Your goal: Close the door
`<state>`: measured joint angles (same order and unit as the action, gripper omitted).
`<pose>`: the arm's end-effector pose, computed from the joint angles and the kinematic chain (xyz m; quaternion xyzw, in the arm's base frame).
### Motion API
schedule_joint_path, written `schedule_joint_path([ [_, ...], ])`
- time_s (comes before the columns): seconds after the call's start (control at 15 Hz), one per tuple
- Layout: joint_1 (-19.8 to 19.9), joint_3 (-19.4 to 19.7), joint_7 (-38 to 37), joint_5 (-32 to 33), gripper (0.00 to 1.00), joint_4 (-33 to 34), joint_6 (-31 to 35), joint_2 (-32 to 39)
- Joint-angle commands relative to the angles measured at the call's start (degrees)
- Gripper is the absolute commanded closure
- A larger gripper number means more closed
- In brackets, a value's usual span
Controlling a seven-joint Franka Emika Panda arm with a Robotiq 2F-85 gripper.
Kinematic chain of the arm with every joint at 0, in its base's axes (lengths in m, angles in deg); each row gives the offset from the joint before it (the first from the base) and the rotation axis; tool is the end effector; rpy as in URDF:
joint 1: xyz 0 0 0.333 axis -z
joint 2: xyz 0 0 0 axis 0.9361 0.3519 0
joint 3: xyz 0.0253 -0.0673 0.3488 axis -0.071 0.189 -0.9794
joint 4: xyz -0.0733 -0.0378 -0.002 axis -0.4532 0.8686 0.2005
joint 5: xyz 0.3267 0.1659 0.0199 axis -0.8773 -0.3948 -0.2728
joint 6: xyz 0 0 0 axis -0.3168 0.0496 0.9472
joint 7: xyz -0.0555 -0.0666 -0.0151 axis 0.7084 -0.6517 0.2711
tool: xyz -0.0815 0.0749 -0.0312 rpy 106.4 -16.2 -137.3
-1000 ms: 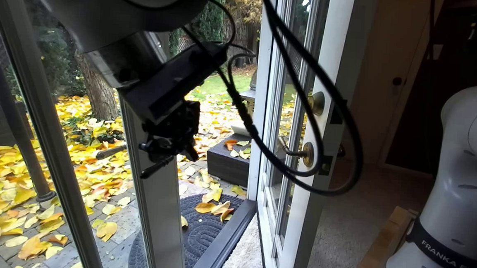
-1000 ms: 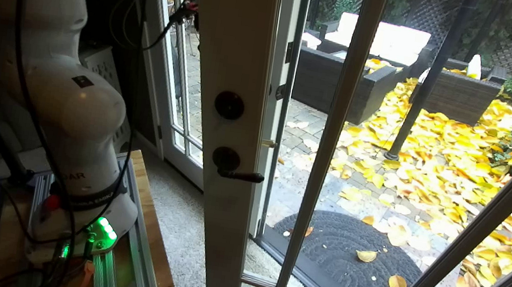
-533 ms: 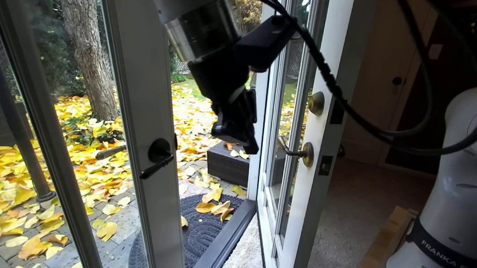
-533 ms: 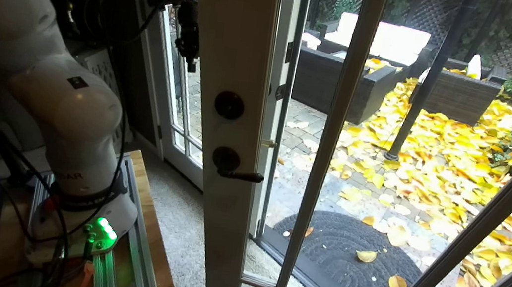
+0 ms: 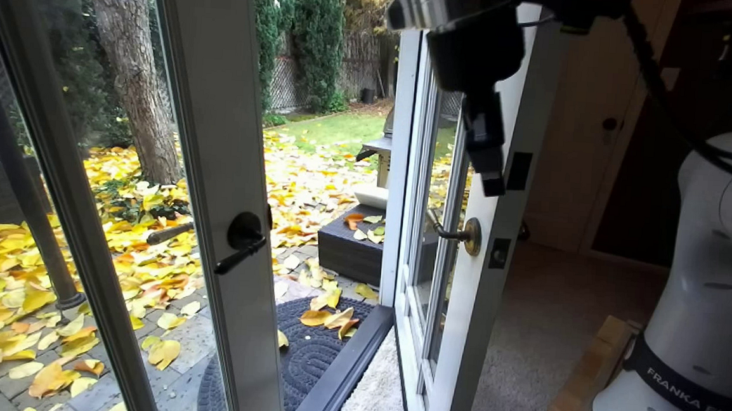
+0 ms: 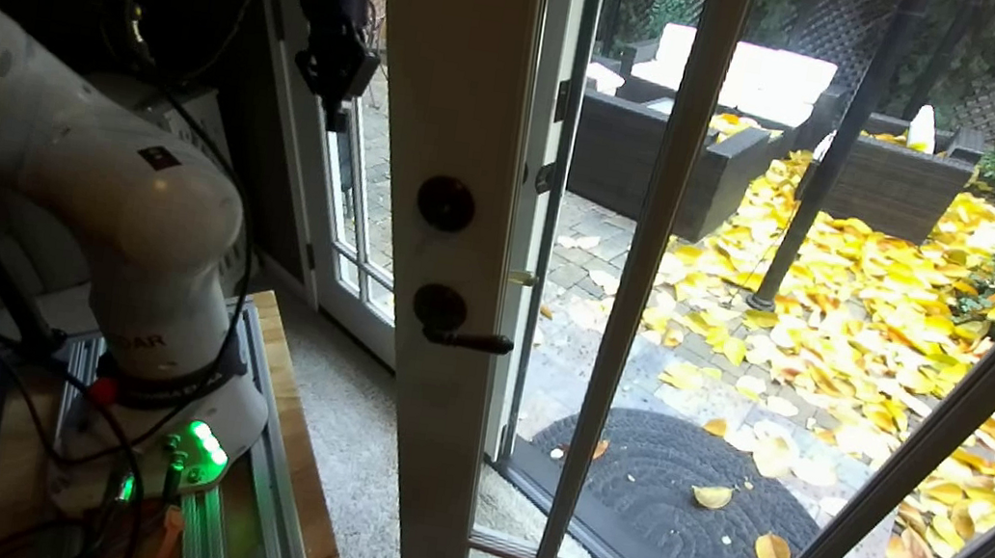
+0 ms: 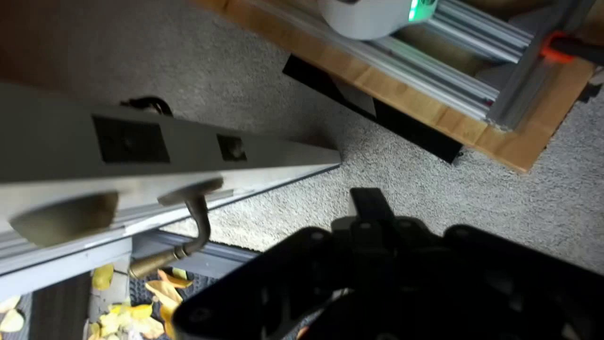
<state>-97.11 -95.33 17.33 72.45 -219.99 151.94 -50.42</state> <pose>0.1973 0.1665 0.5038 0.9545 0.2274 -0.1070 0.1605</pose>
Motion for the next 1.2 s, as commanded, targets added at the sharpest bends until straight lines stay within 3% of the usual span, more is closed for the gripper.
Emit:
schedule_joint_path([
  [0.0, 4.70, 0.98, 4.59, -2.29, 1.00, -2.00, -12.41, -10.53],
  [0.27, 6.91, 0.17, 7.87, -0.61, 1.00, -0.47, -20.59, -13.92],
  [0.53, 11.31, -1.81, 3.78, 9.22, 1.00, -1.61, -21.98, -16.60],
  [0.93, 11.71, -2.47, 4.12, 18.15, 1.00, -1.85, -26.07, -17.49],
  [1.13, 10.95, -2.10, 4.23, 25.03, 1.00, -3.66, -24.61, -17.69],
])
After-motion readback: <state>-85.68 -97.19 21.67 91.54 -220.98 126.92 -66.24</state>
